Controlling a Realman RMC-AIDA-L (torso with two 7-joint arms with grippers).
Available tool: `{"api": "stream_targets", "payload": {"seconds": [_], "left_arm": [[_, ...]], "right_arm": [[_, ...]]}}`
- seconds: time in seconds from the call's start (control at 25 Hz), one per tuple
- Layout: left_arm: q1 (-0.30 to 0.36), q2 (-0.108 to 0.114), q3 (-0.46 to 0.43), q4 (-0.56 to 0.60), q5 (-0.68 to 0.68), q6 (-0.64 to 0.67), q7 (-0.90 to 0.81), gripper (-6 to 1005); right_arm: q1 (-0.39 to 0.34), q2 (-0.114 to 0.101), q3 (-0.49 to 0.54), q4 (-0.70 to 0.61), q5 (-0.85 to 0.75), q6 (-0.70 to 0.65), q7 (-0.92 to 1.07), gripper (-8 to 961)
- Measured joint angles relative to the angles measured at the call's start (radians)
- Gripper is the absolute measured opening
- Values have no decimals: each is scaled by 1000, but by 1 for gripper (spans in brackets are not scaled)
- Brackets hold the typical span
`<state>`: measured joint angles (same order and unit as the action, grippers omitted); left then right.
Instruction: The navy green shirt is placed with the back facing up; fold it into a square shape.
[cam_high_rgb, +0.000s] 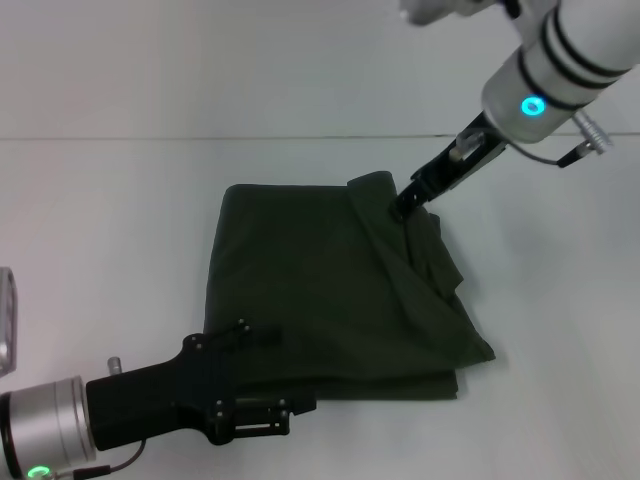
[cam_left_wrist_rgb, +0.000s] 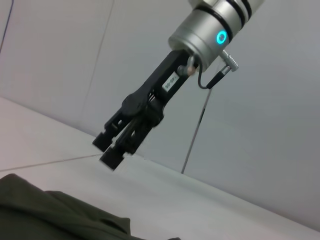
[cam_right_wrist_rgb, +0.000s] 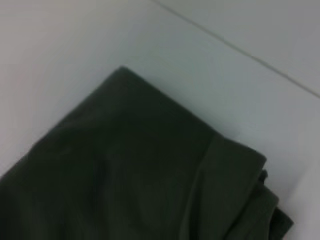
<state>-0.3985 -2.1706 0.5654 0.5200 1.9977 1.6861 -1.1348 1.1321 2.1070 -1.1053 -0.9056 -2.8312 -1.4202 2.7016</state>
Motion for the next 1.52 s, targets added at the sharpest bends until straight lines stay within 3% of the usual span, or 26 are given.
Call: {"api": "stream_targets", "payload": {"seconds": [0.6, 1.04, 1.52], "left_arm": [[-1, 0, -10, -31, -6, -5, 24, 952], [-5, 1, -10, -30, -7, -18, 29, 951], [-13, 3, -10, -31, -7, -27, 37, 951]], "right_arm": [[5, -4, -144, 201, 109, 224, 25, 920], [7, -2, -247, 255, 215, 328, 25, 909], [0, -1, -301, 286, 230, 370, 26, 679]]}}
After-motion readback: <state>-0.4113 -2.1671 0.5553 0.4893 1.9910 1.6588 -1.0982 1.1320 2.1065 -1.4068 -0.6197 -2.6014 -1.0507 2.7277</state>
